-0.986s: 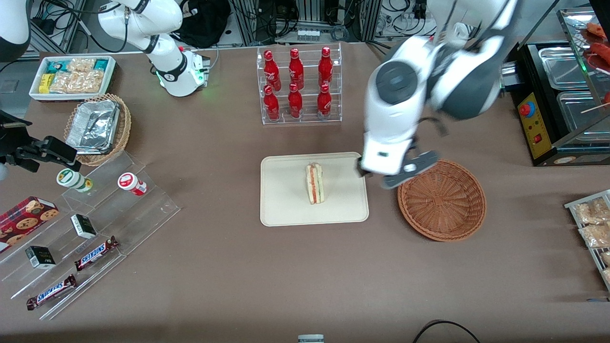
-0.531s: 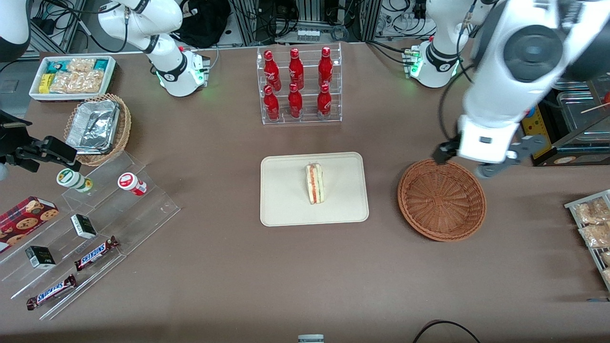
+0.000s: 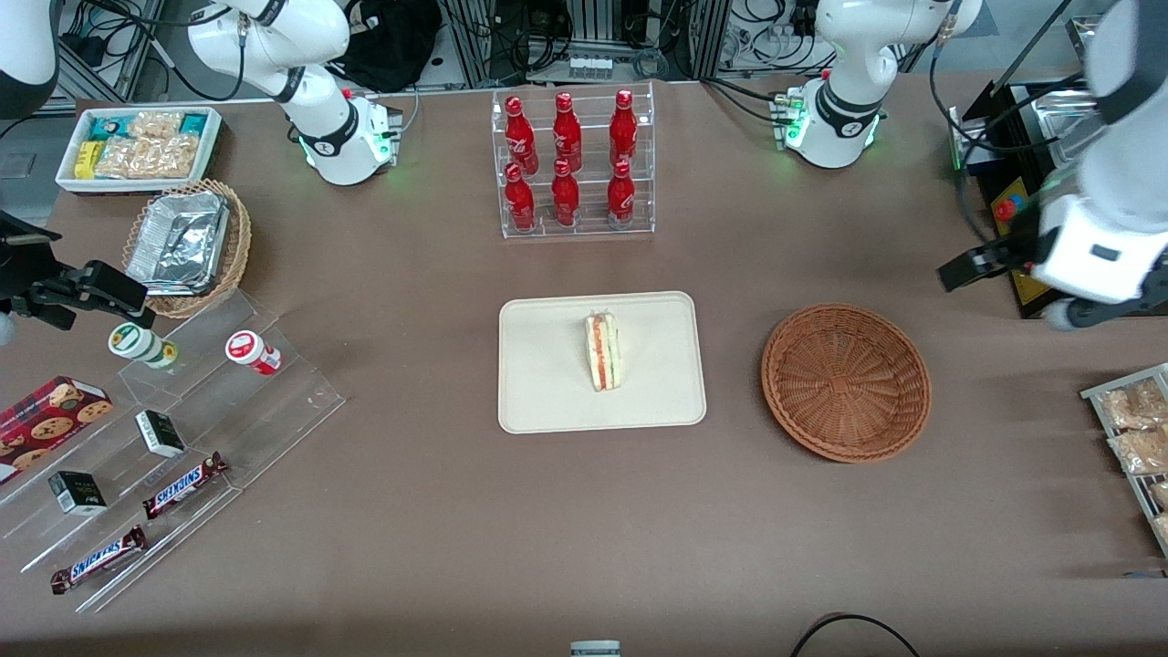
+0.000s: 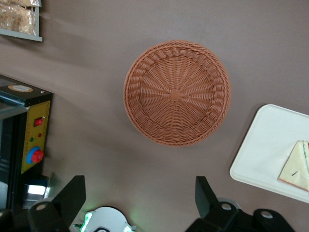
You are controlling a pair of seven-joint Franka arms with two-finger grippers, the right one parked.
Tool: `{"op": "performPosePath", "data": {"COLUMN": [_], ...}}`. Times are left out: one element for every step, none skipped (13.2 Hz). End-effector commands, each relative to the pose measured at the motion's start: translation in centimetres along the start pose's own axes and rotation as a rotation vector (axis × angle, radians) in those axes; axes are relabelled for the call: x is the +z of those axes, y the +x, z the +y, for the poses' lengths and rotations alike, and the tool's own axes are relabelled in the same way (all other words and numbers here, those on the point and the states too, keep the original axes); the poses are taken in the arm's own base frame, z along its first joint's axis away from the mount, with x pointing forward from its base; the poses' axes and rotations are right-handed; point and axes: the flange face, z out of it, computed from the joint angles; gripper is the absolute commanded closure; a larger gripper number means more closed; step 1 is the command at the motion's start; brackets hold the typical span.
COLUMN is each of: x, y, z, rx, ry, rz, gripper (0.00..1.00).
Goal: Place sandwich from basket to tray
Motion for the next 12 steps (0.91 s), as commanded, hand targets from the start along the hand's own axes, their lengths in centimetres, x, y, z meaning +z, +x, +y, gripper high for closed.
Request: {"op": "performPosePath", "data": {"x": [-0.3, 0.1, -0.1, 0.4, 0.2, 0.2, 0.0, -0.6, -0.8, -1.0, -1.2, -1.6], "y": [-1.0, -1.3, -2.1, -2.5, -2.9, -2.9, -3.0, -2.7, -1.9, -2.1, -2.1, -2.3], "z": [-1.8, -2.0, -2.3, -2.6, -2.7, -2.6, -2.6, -2.3, -1.6, -1.5, -1.5, -0.8], "rx": [0.057, 0.057, 0.067, 0.072, 0.106, 0.116, 0.119, 0.128, 0.137, 0.145, 0.185, 0.241], "ry": [-0.008, 0.002, 0.006, 0.009, 0.006, 0.009, 0.002, -0.005, -0.011, -0.006, -0.005, -0.015], "rz": [-0.026, -0.036, -0.028, -0.029, -0.01, -0.008, -0.009, 0.005, 0.009, 0.012, 0.026, 0.046], "gripper": [0.0, 0.0, 0.0, 0.0, 0.0, 0.0, 0.0, 0.0, 0.0, 0.0, 0.0, 0.0]}}
